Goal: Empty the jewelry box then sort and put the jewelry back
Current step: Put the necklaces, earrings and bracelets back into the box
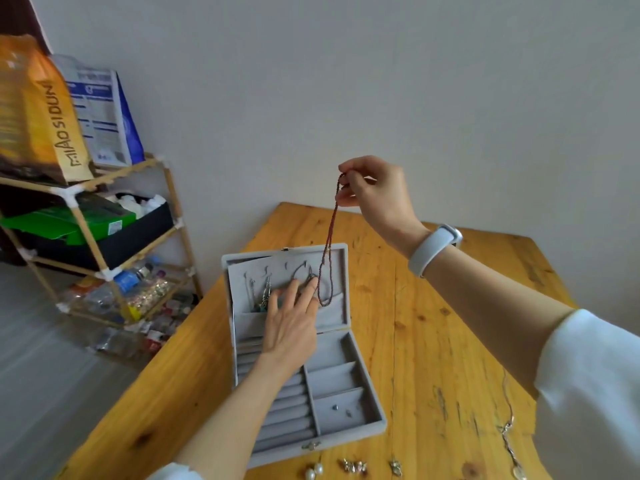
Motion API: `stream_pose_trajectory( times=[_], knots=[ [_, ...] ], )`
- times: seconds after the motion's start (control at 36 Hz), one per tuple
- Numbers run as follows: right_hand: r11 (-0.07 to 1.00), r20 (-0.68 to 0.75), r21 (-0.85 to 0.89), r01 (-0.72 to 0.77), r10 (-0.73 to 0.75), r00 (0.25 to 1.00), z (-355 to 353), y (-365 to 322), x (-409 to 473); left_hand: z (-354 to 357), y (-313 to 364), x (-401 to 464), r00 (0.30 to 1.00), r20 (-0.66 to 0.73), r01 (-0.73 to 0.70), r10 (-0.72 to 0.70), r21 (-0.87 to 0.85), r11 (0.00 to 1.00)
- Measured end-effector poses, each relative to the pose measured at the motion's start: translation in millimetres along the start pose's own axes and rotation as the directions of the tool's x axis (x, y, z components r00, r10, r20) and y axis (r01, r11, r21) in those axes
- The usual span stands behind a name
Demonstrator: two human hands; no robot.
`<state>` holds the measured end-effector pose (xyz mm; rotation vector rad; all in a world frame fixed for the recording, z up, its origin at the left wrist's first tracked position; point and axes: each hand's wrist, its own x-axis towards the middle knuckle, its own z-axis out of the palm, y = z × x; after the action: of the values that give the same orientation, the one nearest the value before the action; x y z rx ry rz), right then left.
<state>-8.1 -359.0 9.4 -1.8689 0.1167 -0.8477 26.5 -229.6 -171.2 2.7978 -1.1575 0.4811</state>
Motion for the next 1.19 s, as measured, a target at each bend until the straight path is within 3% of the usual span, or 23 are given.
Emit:
stream_pose_trajectory(
  times=[0.5,0.81,0.94,1.19],
  knots=[
    [0.997,-0.010,0.077,0.011,-0.010,1.000,16,1,4,-4,-7,-9,0.995,0.095,-0.004,0.018,-0.145,0.989],
    [0.987,0.086,-0.110,-0.116,0.126,0.988,19,56,-21,5,-9,-15,0.999,-0.039,-0.027,0.024,-0.070,0.997],
    [0.976,0.180,-0.188,-0.114,0.149,0.972,15,73,-29,13,-9,-18,0.984,-0.178,-0.043,0.024,-0.104,0.994],
    [0.992,0.251,-0.029,-0.123,0.126,0.960,15,80,-27,21,-7,-15,0.977,-0.197,-0.102,0.086,-0.073,0.992]
  ],
)
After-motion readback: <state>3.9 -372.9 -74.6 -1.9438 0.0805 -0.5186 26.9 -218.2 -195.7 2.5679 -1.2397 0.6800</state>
